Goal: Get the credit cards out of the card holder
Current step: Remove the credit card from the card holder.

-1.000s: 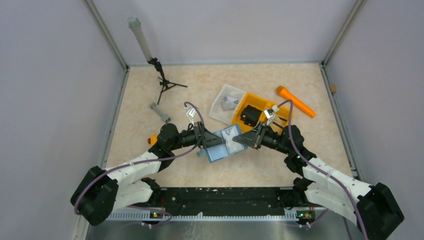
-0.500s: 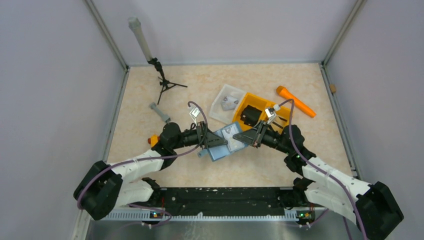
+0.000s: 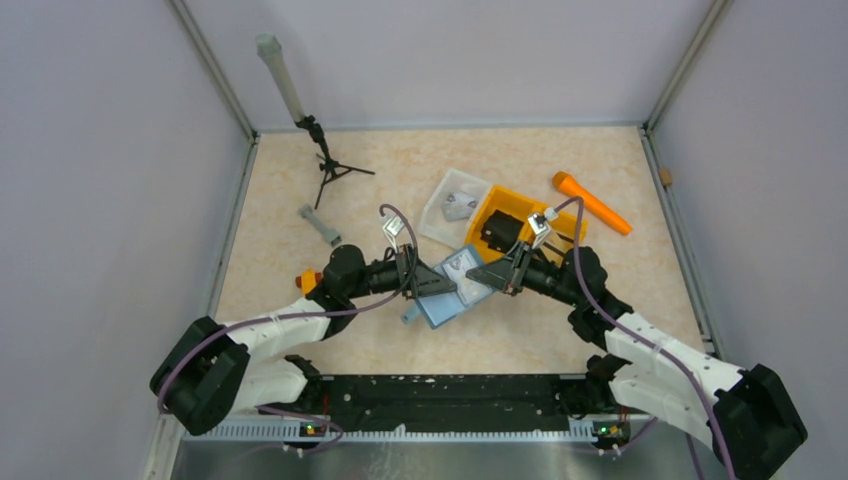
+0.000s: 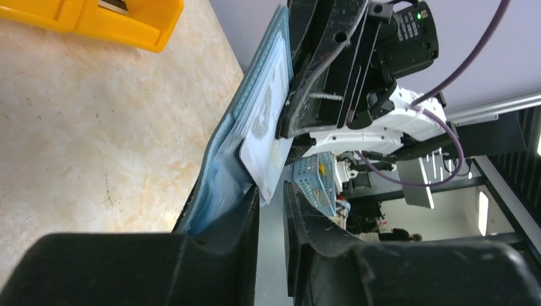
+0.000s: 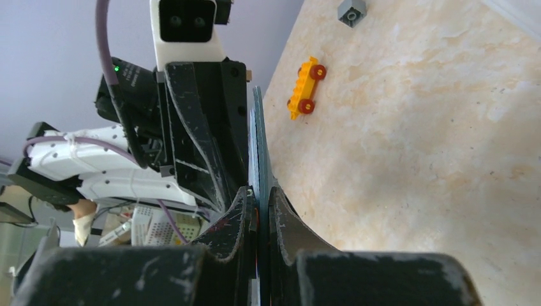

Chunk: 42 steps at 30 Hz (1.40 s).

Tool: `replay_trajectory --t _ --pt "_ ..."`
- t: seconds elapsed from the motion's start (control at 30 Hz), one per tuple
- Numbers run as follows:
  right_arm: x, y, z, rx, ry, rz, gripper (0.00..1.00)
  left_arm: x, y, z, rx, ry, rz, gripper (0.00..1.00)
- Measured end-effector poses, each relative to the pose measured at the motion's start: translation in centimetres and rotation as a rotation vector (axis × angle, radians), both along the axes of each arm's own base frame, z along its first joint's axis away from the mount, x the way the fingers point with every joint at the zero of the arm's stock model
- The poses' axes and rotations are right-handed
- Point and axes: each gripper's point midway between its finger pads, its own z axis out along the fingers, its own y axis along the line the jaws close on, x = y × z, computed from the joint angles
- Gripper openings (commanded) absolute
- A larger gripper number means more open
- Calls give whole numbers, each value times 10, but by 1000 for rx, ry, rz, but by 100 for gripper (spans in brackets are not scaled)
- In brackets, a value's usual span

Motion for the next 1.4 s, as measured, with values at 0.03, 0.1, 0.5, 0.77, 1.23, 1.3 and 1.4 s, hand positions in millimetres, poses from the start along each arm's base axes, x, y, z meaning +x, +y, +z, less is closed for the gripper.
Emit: replay_trajectory --t 0.03,0.1,0.5,0.77,1.23,1.3,1.4 --pt "0 0 -2 -13 -5 1 0 1 0 -1 4 4 5 23" --pt "-1 0 -5 -34 -14 10 0 2 0 -1 6 4 13 24" --pt "1 1 4 -9 -40 0 0 7 -3 10 -50 9 21 29" --pt "-3 6 19 86 -2 24 0 10 -2 30 -112 -66 42 0" --pt "-11 6 29 131 20 25 0 4 2 36 -116 -103 25 0" --pt "-12 7 29 136 33 28 2 2 4 37 -115 -106 14 0" --pt "-15 6 28 145 43 32 6 -1 6 36 -114 -109 0 0"
